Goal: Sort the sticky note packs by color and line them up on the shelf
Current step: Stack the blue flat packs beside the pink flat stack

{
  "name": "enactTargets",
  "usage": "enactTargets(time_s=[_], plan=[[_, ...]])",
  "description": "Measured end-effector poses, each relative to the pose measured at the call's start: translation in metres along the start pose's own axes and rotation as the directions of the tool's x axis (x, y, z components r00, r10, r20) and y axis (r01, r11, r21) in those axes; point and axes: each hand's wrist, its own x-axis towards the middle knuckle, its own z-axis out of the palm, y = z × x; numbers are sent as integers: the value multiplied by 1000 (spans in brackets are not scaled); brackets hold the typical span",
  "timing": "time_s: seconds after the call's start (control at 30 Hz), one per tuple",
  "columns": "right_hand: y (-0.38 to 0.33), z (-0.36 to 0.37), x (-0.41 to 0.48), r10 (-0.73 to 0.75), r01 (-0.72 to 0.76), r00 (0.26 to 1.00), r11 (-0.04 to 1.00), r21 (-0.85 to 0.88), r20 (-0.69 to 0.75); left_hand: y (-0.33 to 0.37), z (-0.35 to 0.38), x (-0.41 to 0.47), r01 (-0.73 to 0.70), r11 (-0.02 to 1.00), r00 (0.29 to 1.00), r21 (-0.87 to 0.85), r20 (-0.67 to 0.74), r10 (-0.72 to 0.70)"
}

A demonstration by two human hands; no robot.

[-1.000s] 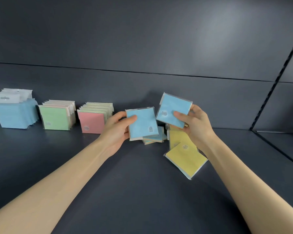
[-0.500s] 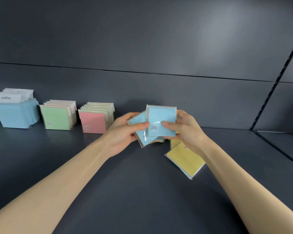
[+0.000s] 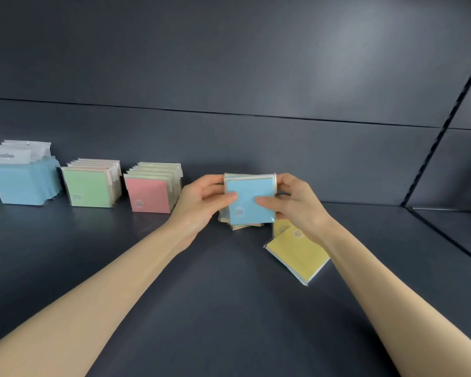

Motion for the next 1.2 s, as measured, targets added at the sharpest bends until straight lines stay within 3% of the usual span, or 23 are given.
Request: enactTargets(time_s=[0.17, 0.27, 0.37, 0.47, 0.63, 0.87, 1.03, 1.2], plan=[[4, -9, 5, 17, 2, 982, 995, 99, -189, -18, -5, 6, 130, 914, 989, 383, -121, -89], [6, -13, 6, 23, 7, 970, 992, 123, -242, -24, 2, 8, 200, 822, 980, 533, -101, -172], [9, -12, 8, 27, 3, 967, 993, 114, -255, -21, 8, 10, 181, 775, 983, 606, -107, -147], [12, -13, 8, 20, 6, 963, 995, 95, -269, -15, 5, 12, 191, 816, 980, 546, -154, -127], [13, -15, 9, 27, 1, 956, 996, 93, -293, -7, -5, 10, 196, 964, 977, 182, -126, -175], [12, -12, 7, 25, 3, 960, 995, 99, -278, -3, -12, 8, 144, 954, 965, -263, -178, -194], [11, -6, 5, 28, -3, 976, 994, 112, -217, 2, -11, 2, 144, 941, 989, -305, 26, -143], [6, -3, 1, 25, 3, 990, 980, 197, -138, -2, -4, 0, 168, 973, 981, -157, 127, -149]])
